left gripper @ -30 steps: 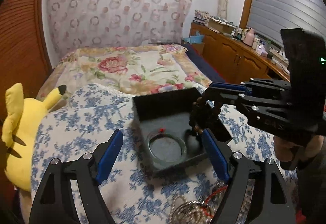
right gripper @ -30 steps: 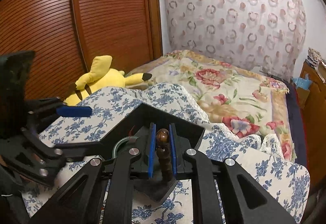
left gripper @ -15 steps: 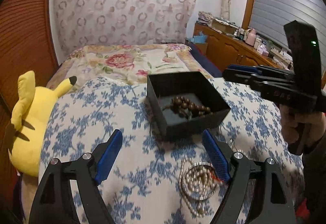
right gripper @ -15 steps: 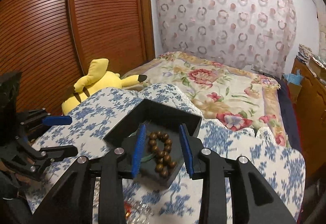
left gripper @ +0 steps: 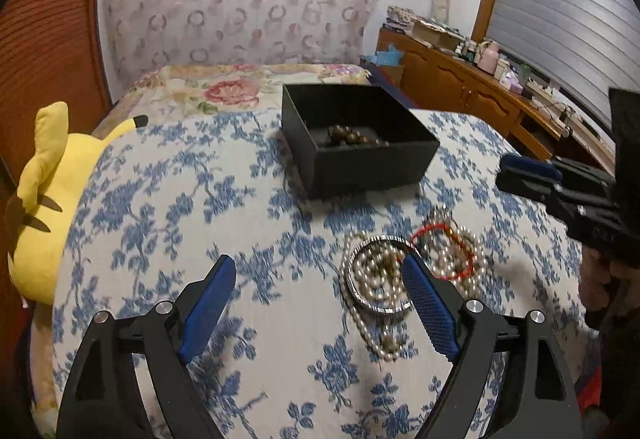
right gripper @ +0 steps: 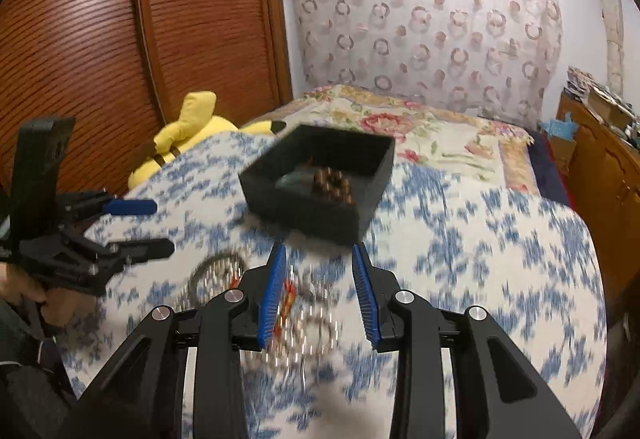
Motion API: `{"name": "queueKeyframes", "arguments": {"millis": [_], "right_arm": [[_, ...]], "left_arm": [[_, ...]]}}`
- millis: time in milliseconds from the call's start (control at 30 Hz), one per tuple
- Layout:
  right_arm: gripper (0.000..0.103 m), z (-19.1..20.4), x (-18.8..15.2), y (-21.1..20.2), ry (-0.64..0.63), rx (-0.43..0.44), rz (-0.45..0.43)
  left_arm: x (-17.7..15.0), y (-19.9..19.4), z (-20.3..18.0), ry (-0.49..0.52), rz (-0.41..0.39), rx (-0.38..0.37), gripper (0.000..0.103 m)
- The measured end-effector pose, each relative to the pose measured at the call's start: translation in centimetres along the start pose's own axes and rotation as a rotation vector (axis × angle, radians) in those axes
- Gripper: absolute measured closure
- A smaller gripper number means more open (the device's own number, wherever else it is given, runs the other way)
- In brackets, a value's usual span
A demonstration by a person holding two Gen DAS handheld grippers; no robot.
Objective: Organize jewelry
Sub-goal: 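Grasp the silver bangle with the left tool while the right grasps the red bracelet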
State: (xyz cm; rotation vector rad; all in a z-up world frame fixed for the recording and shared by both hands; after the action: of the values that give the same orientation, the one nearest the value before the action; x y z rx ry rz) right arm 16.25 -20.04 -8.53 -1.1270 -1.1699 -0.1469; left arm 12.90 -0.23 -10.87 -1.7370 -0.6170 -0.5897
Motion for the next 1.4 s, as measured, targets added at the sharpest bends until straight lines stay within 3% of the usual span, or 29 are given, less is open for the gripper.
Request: {"name": "queueKeyframes", "arguments": {"millis": [133,233,467,633,800,1000,1100,1200,1400], "right_arm": [[0.065,0.9,-2.4,-0.5,0.014,-0.022,0.031],[0.056,1.5,-3.8,-1.0,0.028,-0.023,0.041],[0.056,2.1,-6.8,-1.5,0.065,-0.006,0.074],[0.056,2.0,-7.0,-1.7,0.070,-0.007,0.069],[0.056,1.9,-6.9,-1.8,0.068,-0.011,0.060],[0.056,2.1,-6.5,-1.9,0.051,-0.012,0.057],[0.056,2.3,-6.4,-1.8,0.044,-0.009,0.060],[0.056,2.5,-6.3,-1.6,0.038,-0.008,0.065],[0.056,2.9,-5.8,-1.2,0.024,-0.002,0.069]], "left_arm": [[-1.0,0.5,-0.5,0.001,0.025,-0.008,0.021],[-1.4,1.1,-1.1,0.002,0.047,-0.013,0.021],[-1.8,2.5,-2.9,0.043,0.085,-0.023,0.021],[-1.9,3.2,-3.7,0.071,0.105,-0.030,0.022],[-2.1,4.0,-4.1,0.090,0.127,-0.027,0.032],[-1.9,4.8,-4.2,0.099,0.132,-0.020,0.033],[-1.9,4.7,-4.3,0.104,0.129,-0.034,0.046],[-1.8,4.3,-4.4,0.115,0.110,-0.030,0.050],[-2.0,3.6,-4.0,0.092,0.097,-0.038,0.050]]}}
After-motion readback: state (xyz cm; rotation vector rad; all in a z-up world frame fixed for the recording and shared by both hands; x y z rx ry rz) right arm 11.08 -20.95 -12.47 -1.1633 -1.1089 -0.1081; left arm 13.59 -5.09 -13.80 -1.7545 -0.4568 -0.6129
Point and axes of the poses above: each gripper's, at about its wrist camera, not at the fingertips, and y roughly the way its jaws point, z to its left, x to its top, the point moved 5 cm from there along y, roughly the way its jaws point, and after that the axes turned 9 degrees about -y, right-handed, at the moved point
